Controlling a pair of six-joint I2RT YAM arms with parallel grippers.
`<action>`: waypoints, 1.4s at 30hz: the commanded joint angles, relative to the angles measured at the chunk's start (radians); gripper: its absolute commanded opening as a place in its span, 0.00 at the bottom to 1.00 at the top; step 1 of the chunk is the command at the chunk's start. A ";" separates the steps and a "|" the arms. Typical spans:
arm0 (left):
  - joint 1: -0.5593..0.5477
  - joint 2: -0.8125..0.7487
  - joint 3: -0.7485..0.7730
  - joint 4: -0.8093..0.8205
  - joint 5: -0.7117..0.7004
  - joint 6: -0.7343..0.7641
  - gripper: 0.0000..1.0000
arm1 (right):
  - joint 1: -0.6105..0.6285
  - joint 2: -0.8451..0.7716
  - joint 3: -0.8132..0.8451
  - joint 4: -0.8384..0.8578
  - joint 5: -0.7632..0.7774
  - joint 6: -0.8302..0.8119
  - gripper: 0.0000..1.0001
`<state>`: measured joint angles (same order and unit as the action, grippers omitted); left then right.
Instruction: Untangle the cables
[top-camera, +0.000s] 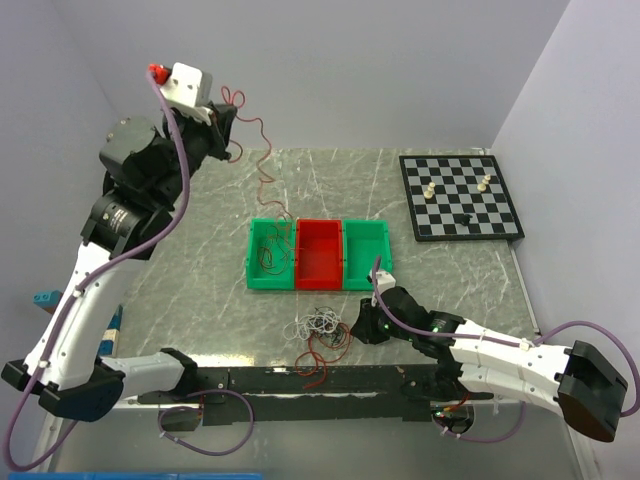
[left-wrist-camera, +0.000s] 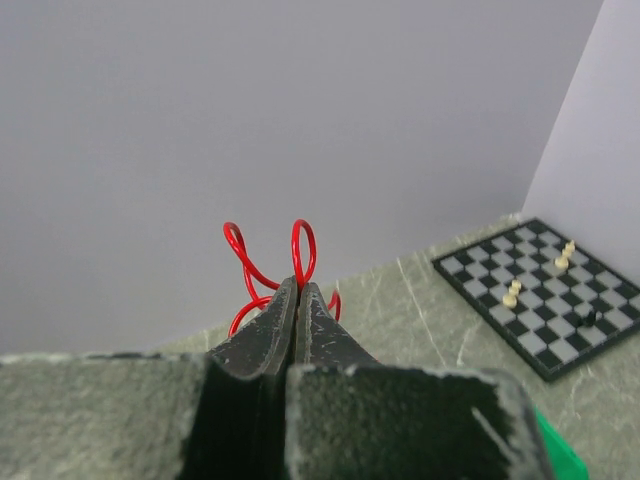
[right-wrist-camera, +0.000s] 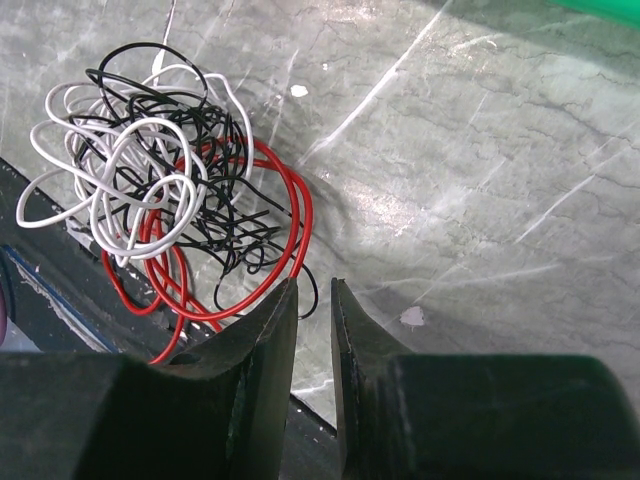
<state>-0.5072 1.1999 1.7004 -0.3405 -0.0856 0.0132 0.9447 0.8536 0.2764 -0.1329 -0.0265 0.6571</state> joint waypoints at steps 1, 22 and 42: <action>0.001 0.018 0.108 0.063 -0.006 0.018 0.01 | 0.006 -0.011 0.026 0.026 0.017 -0.002 0.27; 0.002 -0.054 -0.225 0.129 0.001 0.074 0.01 | 0.006 -0.019 0.030 0.027 0.023 -0.005 0.27; 0.002 -0.043 -0.074 0.204 -0.103 0.139 0.01 | 0.006 -0.028 0.032 0.024 0.019 -0.008 0.27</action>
<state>-0.5072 1.1751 1.6272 -0.1287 -0.2066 0.1707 0.9447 0.8474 0.2764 -0.1276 -0.0193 0.6533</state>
